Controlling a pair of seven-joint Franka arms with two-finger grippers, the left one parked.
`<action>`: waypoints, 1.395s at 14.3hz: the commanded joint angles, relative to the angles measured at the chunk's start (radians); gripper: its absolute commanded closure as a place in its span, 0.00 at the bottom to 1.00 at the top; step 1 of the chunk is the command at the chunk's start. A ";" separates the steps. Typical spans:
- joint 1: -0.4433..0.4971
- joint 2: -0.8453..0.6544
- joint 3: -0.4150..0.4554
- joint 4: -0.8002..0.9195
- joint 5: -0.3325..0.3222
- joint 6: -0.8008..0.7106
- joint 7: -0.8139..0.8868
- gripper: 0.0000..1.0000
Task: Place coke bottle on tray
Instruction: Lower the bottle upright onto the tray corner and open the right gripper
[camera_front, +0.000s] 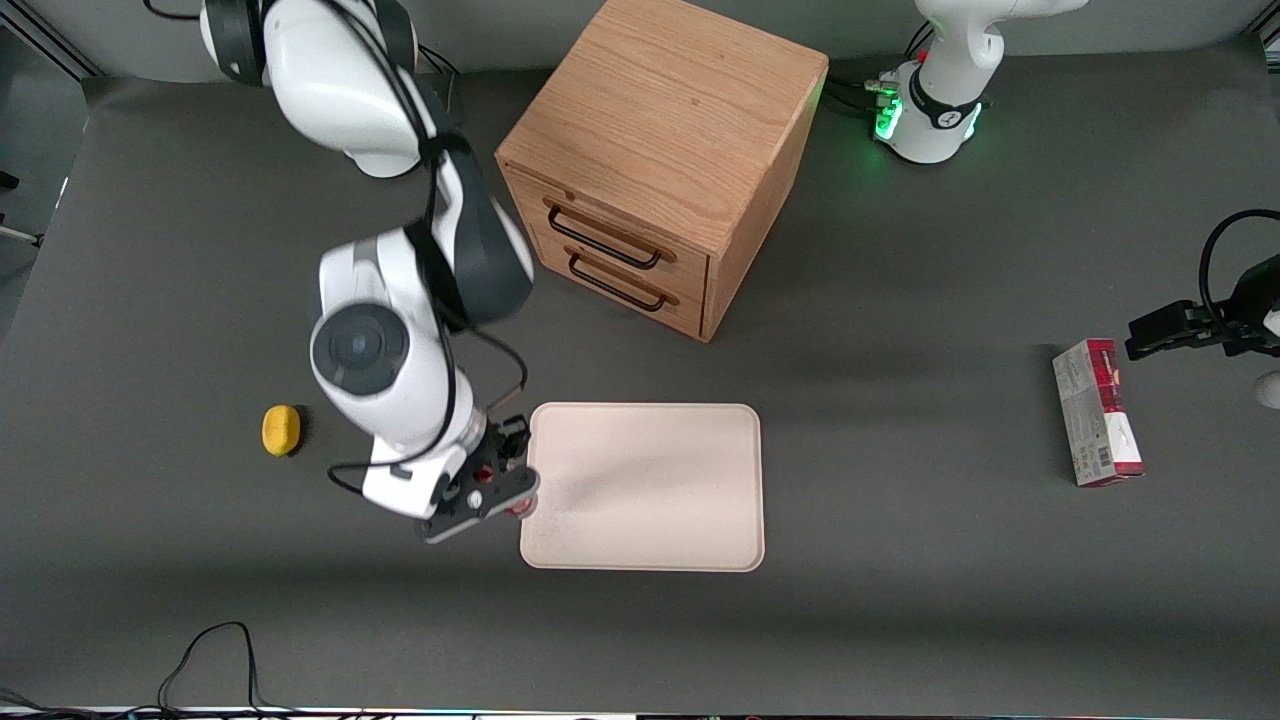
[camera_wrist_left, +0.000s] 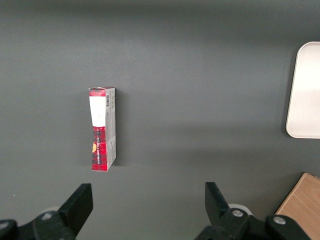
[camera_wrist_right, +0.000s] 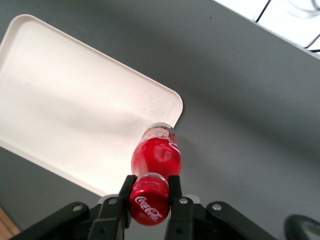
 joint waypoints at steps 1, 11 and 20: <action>-0.003 0.007 0.023 0.001 0.029 0.029 -0.007 1.00; -0.002 0.100 0.054 -0.003 0.029 0.115 -0.006 1.00; 0.009 0.054 0.052 -0.005 0.018 0.103 0.085 0.00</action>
